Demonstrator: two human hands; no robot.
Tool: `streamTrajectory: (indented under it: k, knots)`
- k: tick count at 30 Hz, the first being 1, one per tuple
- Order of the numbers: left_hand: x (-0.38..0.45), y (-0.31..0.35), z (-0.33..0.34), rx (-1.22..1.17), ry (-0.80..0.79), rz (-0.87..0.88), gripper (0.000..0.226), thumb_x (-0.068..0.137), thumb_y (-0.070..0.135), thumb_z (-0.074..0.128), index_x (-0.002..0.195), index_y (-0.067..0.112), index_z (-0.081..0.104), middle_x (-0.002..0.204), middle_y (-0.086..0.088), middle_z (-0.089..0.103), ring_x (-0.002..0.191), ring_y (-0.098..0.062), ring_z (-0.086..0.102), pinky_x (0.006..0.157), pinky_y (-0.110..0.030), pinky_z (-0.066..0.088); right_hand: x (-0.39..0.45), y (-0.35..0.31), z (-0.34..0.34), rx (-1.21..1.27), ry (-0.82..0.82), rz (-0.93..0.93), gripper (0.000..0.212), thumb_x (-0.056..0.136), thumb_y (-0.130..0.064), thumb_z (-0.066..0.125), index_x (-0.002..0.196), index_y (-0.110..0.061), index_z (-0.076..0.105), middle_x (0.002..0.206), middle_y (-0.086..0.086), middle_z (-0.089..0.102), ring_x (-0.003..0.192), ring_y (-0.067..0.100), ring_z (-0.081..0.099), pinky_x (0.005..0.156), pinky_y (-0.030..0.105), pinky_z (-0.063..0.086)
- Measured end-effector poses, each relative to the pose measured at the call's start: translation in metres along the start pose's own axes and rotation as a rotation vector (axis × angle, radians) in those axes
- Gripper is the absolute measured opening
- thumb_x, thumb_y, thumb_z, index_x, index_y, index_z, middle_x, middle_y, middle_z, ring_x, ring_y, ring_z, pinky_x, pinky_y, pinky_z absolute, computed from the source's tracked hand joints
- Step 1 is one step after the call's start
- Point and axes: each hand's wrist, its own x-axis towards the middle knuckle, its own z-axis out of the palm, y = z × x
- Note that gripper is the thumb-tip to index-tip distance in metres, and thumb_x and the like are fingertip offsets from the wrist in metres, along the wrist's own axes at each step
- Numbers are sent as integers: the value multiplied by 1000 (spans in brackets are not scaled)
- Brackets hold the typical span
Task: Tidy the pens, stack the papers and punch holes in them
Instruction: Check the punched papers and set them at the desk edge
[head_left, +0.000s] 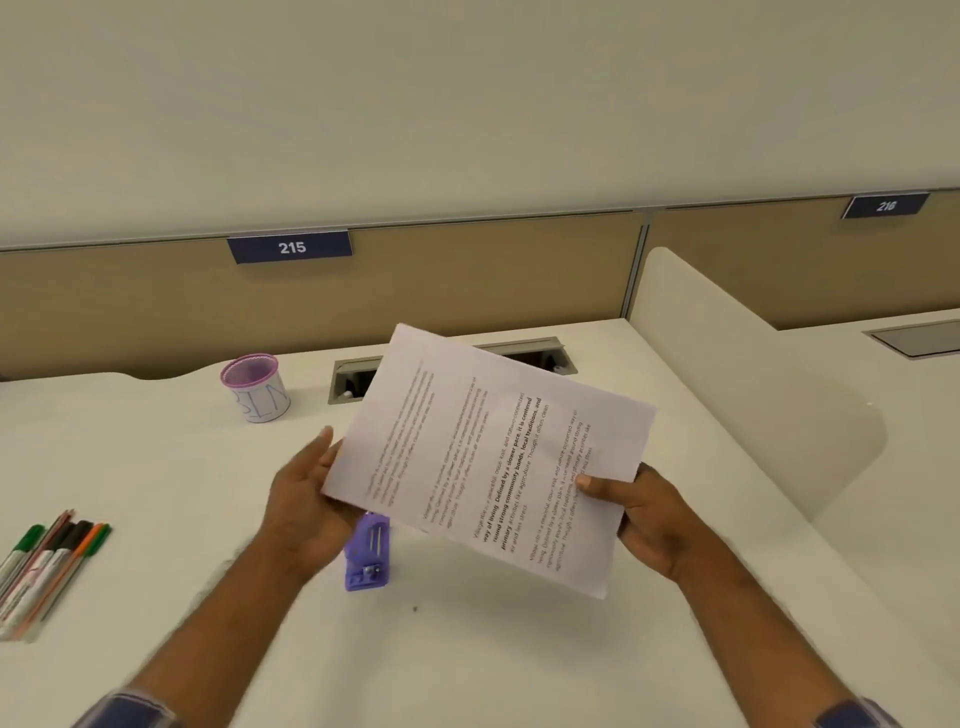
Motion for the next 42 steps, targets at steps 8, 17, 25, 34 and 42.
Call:
streamTrajectory:
  k: [8, 17, 25, 34, 42]
  knots:
    - [-2, 21, 0, 611, -205, 54, 48, 86, 43, 60, 126, 16, 63, 112, -16, 72, 97, -35, 70, 78, -46, 59, 1, -16, -1, -267, -44, -15, 32, 75, -15, 77, 105, -22, 74, 108, 8, 75, 98, 29, 72, 77, 41, 61]
    - [-4, -23, 27, 732, -25, 294, 28, 82, 44, 64, 103, 26, 70, 91, 3, 77, 82, -20, 73, 63, -27, 59, -8, 3, 0, -347, 304, -319, 20, 85, -9, 72, 86, -29, 76, 85, -2, 77, 83, 19, 73, 66, 29, 62]
    - [2, -89, 12, 767, -10, 183, 14, 96, 25, 61, 103, 24, 72, 102, 6, 77, 104, -20, 70, 81, -26, 56, -16, 52, -32, -384, 414, -194, 15, 85, -8, 71, 97, -17, 69, 96, 4, 75, 88, 19, 71, 68, 26, 59]
    - [8, -97, 16, 820, 56, 231, 18, 98, 27, 57, 112, 24, 68, 103, 4, 75, 100, -19, 68, 80, -30, 58, -21, 67, -44, -356, 464, -181, 17, 86, -11, 71, 96, -25, 69, 92, -8, 74, 85, 10, 72, 65, 19, 58]
    - [14, -96, 18, 877, 72, 227, 19, 98, 28, 57, 114, 23, 67, 102, 6, 74, 99, -19, 68, 75, -25, 56, -20, 66, -47, -388, 449, -181, 18, 87, -12, 70, 95, -29, 69, 89, -12, 75, 84, 9, 73, 62, 15, 57]
